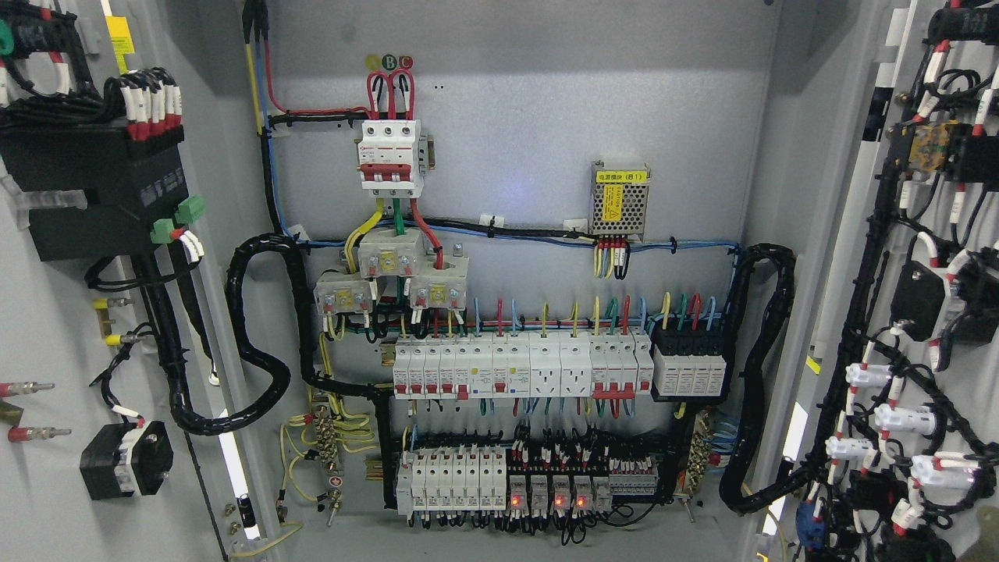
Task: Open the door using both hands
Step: 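Withdraw the right hand down away from the cabinet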
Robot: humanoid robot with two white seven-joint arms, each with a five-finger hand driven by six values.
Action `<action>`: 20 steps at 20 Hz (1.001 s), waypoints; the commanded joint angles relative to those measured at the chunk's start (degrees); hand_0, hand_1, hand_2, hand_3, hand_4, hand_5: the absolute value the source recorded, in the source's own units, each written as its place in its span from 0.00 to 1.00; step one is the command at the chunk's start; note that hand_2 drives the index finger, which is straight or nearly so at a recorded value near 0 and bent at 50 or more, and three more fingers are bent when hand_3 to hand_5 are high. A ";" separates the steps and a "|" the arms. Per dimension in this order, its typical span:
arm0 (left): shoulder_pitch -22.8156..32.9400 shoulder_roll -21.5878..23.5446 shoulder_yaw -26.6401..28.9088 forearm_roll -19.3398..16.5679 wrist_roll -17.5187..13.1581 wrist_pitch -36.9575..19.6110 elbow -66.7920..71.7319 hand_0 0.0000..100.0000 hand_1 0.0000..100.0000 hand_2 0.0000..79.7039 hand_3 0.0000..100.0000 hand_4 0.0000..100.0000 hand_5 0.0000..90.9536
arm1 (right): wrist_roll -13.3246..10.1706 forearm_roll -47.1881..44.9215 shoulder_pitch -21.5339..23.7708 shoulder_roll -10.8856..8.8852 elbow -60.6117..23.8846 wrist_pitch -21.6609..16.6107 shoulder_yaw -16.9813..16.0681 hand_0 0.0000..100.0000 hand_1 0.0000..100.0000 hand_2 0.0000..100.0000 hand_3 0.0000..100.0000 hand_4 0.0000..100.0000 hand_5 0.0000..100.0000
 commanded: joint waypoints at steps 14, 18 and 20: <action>-1.13 0.86 -0.09 -0.02 -0.26 -0.35 -0.81 0.12 0.56 0.00 0.00 0.00 0.00 | -9.21 -0.45 -0.86 0.74 -0.81 -0.14 8.58 0.00 0.50 0.04 0.00 0.00 0.00; -1.23 1.13 -0.18 -0.02 -0.26 -0.53 -2.90 0.12 0.56 0.00 0.00 0.00 0.00 | -9.82 -0.45 -1.03 0.74 -0.90 -0.05 10.07 0.00 0.50 0.04 0.00 0.00 0.00; 1.22 1.57 -0.18 -0.02 -0.17 -1.14 -12.27 0.12 0.56 0.00 0.00 0.00 0.00 | -10.17 -0.45 -1.03 0.83 -1.16 -0.14 9.55 0.00 0.50 0.04 0.00 0.00 0.00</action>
